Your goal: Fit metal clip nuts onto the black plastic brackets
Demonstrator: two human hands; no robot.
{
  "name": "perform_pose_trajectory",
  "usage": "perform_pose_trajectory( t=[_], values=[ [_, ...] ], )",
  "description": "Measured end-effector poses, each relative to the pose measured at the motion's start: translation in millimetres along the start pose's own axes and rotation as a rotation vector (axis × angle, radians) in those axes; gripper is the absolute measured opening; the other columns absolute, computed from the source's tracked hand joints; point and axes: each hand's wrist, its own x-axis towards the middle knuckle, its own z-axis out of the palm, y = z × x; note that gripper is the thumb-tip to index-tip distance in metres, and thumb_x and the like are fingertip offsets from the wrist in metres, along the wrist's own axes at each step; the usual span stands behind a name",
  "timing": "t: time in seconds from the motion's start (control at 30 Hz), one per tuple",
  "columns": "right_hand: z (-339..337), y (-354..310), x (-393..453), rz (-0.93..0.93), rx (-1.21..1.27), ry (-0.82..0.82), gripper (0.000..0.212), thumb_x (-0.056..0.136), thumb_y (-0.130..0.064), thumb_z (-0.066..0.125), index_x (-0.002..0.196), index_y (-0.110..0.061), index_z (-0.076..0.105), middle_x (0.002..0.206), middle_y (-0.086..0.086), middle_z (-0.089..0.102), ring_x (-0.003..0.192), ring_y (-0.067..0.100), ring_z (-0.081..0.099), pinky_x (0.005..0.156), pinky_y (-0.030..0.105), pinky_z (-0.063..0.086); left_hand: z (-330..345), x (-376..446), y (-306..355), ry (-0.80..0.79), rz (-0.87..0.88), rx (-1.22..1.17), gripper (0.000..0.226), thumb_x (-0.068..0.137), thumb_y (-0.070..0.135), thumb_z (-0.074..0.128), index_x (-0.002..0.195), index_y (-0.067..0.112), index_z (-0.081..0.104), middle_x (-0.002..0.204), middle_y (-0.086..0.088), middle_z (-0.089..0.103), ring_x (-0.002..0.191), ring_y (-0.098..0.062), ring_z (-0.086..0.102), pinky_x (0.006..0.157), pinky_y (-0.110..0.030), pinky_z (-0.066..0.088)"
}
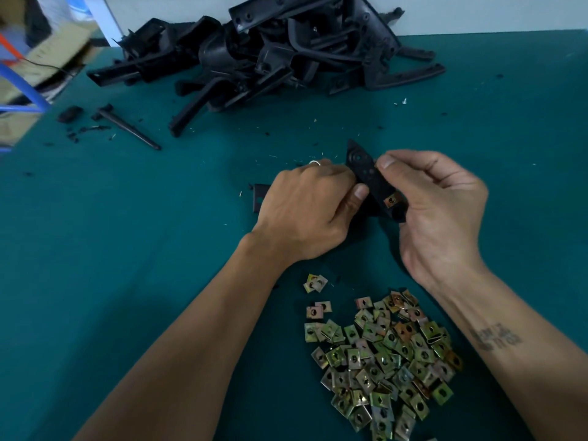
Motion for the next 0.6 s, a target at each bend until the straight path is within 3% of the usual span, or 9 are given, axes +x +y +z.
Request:
perform_pose_trajectory(
  t=[0.17, 0.33, 0.5, 0.6],
  values=[
    [3.0, 0.8, -4.3, 0.004, -0.007, -0.027, 0.017, 0.087, 0.002, 0.074, 0.075, -0.010, 0.072, 0.076, 0.009, 0.070, 0.077, 0.025, 0.062, 0.088, 0.050, 0.052, -0.6, -0.7, -2.0, -0.001, -0.008, 0.025, 0.026, 0.097, 0.032, 0.039, 0.073, 0.023, 0.035, 0.072, 0.002, 0.054, 0.066, -0.033, 0.055, 0.058, -0.031, 0.024],
    [4.0, 1.3, -7.0, -0.018, 0.052, -0.004, 0.019, 0.087, 0.008, 0.071, 0.077, -0.008, 0.069, 0.076, 0.007, 0.070, 0.077, 0.022, 0.063, 0.087, 0.043, 0.052, 1.9, -0.5, -3.9, -0.009, -0.049, 0.038, 0.029, 0.098, 0.032, 0.042, 0.071, 0.024, 0.035, 0.071, 0.008, 0.042, 0.064, -0.034, 0.055, 0.059, -0.032, 0.023],
    [6.0, 3.5, -8.3, -0.057, 0.071, 0.058, 0.011, 0.088, 0.004, 0.072, 0.082, -0.005, 0.069, 0.076, 0.003, 0.075, 0.077, 0.016, 0.069, 0.085, 0.035, 0.058, 4.2, 0.2, -5.1, -0.039, -0.035, 0.033, 0.029, 0.099, 0.038, 0.034, 0.074, 0.023, 0.038, 0.076, -0.002, 0.061, 0.069, -0.035, 0.058, 0.059, -0.034, 0.026],
    [6.9, 5.1, -8.4, -0.095, 0.021, 0.056, 0.015, 0.086, 0.004, 0.074, 0.079, -0.009, 0.072, 0.073, 0.001, 0.074, 0.072, 0.013, 0.067, 0.074, 0.026, 0.056, 5.6, 0.5, -6.0, -0.045, -0.034, 0.030, 0.033, 0.097, 0.044, 0.025, 0.075, 0.024, 0.039, 0.079, -0.003, 0.064, 0.072, -0.034, 0.058, 0.059, -0.035, 0.027]
  ],
)
